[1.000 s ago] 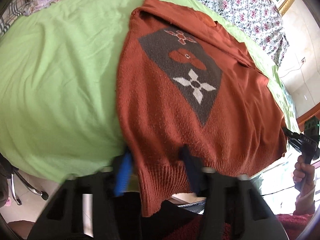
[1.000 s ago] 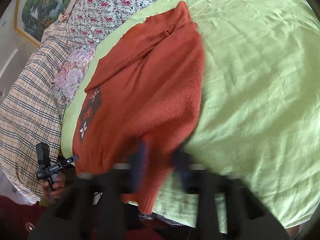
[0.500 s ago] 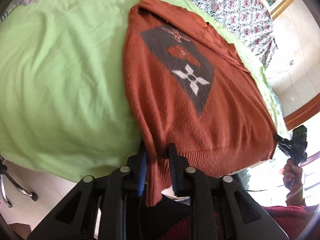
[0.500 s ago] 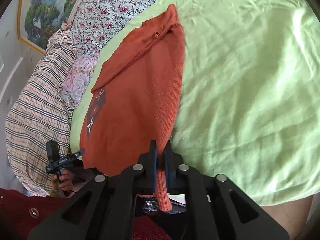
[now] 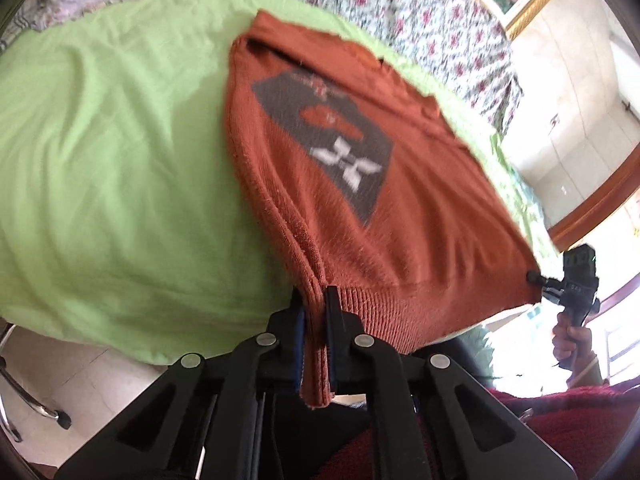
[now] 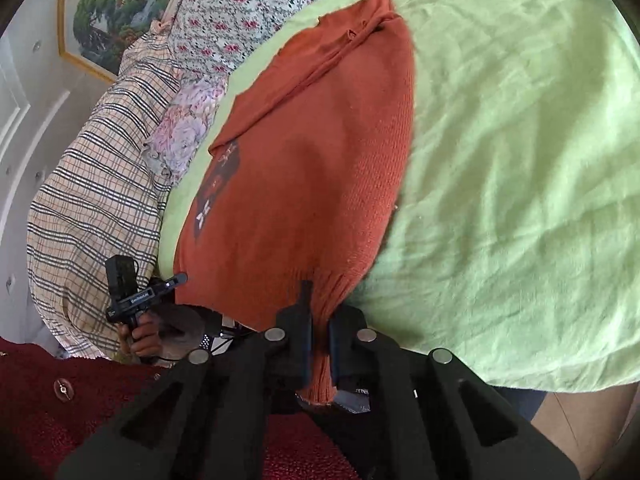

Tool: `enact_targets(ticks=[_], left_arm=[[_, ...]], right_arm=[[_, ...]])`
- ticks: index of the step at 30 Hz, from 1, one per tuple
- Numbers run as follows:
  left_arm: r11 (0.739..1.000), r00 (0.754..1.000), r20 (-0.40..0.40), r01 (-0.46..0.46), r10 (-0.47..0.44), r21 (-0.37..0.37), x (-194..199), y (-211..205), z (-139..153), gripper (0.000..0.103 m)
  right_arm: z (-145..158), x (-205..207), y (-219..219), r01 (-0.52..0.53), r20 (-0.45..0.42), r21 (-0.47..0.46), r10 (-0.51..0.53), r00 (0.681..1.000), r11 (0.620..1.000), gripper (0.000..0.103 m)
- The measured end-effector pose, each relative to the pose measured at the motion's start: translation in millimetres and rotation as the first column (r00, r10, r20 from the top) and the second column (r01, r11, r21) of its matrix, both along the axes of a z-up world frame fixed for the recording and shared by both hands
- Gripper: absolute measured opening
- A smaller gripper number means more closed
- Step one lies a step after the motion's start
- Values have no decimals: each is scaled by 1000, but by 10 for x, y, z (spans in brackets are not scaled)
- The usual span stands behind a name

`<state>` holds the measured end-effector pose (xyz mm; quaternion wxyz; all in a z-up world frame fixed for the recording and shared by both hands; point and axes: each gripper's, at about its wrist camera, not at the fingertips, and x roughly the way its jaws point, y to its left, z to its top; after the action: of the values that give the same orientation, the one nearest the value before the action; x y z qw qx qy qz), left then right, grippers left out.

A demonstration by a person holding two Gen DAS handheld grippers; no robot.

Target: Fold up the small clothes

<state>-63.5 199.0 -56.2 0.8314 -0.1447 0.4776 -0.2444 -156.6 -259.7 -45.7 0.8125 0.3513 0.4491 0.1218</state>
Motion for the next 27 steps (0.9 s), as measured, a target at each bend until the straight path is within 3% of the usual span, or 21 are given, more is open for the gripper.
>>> enact_targets(ticks=[9, 12, 15, 21, 26, 27], left_arm=[[994, 989, 131, -59, 70, -89, 167, -7, 582, 5], [991, 979, 183, -74, 93, -107, 365, 15, 795, 5], [987, 964, 235, -101, 128, -124, 681, -2, 975, 5], [979, 938, 288, -165, 194, -120, 1630, -129, 1169, 4], [979, 936, 287, -189, 205, -82, 2471, -353, 1202, 4], [978, 937, 281, -194, 207, -73, 2612, -399, 1194, 4]], right_arm=[[408, 62, -133, 51, 129, 40, -56, 990, 998, 7], [771, 249, -222, 85, 235, 32, -90, 968, 996, 7], [896, 396, -282, 99, 274, 33, -104, 956, 995, 7], [1078, 1202, -521, 134, 335, -14, -121, 934, 991, 7], [988, 2064, -925, 213, 305, -58, -186, 934, 975, 7], [901, 2402, -1072, 227, 284, -64, -200, 938, 972, 7]])
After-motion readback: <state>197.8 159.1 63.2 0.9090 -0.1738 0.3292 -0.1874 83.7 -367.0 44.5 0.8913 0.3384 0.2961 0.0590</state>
